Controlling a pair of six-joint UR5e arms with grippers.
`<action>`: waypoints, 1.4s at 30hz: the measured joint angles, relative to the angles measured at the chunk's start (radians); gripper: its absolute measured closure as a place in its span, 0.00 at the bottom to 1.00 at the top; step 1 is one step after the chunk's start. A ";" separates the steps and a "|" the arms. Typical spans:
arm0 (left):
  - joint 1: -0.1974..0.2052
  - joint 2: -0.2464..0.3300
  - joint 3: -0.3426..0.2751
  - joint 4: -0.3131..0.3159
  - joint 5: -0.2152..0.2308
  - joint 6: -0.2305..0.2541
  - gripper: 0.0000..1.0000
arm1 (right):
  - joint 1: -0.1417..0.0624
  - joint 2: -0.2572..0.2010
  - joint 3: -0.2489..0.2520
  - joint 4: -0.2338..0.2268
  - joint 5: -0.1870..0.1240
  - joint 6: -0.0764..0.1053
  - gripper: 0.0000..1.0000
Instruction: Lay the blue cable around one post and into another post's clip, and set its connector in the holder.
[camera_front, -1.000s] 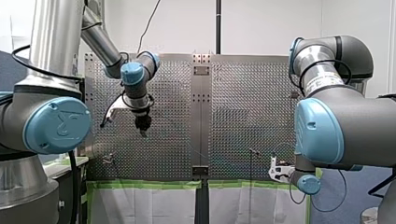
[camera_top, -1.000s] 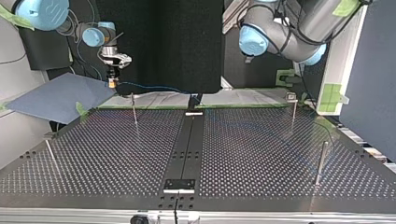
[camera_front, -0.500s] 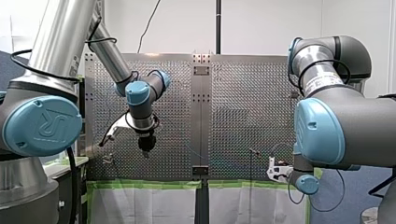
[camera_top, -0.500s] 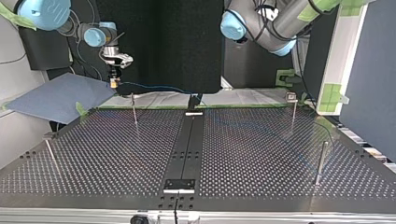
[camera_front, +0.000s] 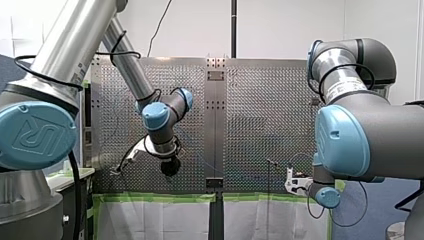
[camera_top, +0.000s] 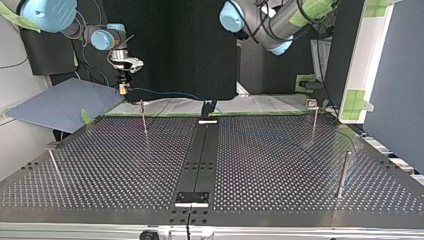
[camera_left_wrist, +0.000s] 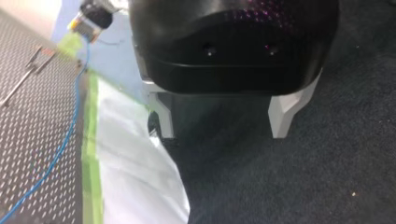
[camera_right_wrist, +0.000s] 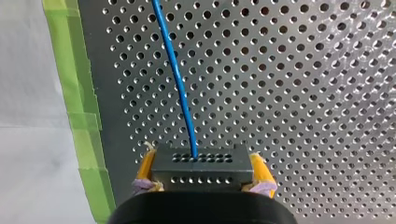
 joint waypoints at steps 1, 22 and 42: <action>-0.007 -0.009 0.004 0.008 0.000 0.001 0.00 | 0.001 0.000 0.000 0.000 0.000 0.000 1.00; -0.020 -0.197 0.179 0.197 0.089 0.049 0.00 | 0.006 0.000 0.000 -0.001 0.000 0.001 1.00; -0.024 -0.295 0.303 0.382 0.136 0.067 0.00 | -0.003 0.000 0.000 -0.006 0.003 0.006 1.00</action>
